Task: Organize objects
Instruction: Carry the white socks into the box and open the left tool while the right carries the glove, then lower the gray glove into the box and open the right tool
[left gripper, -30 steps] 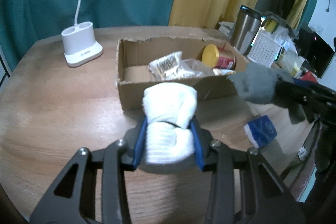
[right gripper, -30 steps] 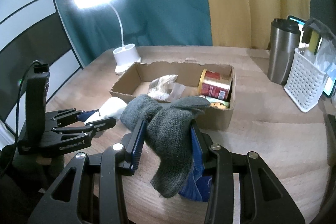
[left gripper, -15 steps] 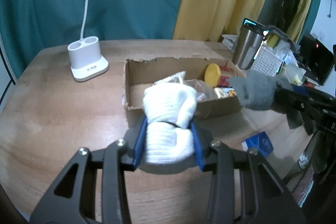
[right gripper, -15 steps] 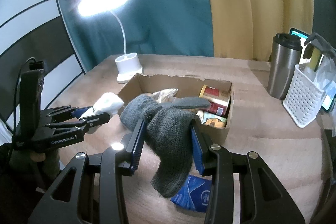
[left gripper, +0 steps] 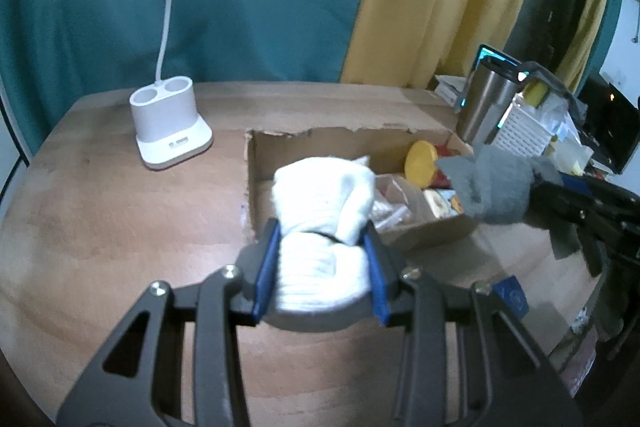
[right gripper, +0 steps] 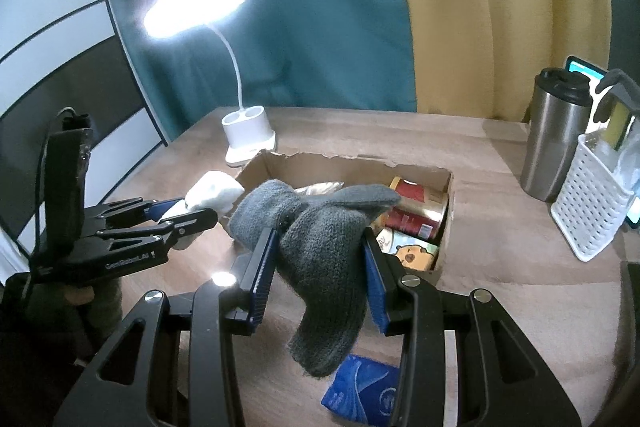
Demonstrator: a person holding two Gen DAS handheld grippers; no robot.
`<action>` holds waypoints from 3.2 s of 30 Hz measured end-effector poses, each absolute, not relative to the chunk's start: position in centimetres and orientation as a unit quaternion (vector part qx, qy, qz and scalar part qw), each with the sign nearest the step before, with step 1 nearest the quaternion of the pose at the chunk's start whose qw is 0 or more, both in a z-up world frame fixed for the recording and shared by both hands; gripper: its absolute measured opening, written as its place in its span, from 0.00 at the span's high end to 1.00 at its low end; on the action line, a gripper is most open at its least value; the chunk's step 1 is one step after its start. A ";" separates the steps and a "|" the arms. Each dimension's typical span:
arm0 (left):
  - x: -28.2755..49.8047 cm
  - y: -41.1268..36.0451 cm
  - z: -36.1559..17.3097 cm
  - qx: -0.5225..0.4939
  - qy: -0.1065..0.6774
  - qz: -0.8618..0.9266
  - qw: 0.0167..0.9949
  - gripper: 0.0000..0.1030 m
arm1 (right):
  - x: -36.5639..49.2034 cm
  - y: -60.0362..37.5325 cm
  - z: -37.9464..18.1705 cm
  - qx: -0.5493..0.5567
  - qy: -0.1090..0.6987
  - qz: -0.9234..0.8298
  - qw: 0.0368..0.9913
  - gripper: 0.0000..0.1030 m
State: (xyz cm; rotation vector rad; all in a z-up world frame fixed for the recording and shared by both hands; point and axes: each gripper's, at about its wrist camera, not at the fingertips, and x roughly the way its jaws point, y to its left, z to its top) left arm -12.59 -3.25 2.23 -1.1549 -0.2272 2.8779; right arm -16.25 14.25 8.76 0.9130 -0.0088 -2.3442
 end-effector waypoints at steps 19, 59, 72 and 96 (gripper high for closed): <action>-17.4 -4.2 1.0 -0.384 -0.082 0.920 -0.003 0.61 | -20.0 13.2 8.0 0.362 0.001 -0.877 0.316 0.58; -17.4 -9.7 1.3 -0.380 -0.119 0.917 -0.007 0.42 | -22.4 5.6 6.9 0.378 0.033 -0.854 0.357 0.58; -16.8 -12.3 0.1 -0.386 -0.132 0.913 -0.027 0.42 | -23.4 1.5 5.1 0.404 0.053 -0.829 0.382 0.58; -16.4 -11.3 -1.1 -0.399 -0.136 0.907 -0.009 0.42 | -23.5 0.9 1.6 0.447 0.045 -0.815 0.366 0.48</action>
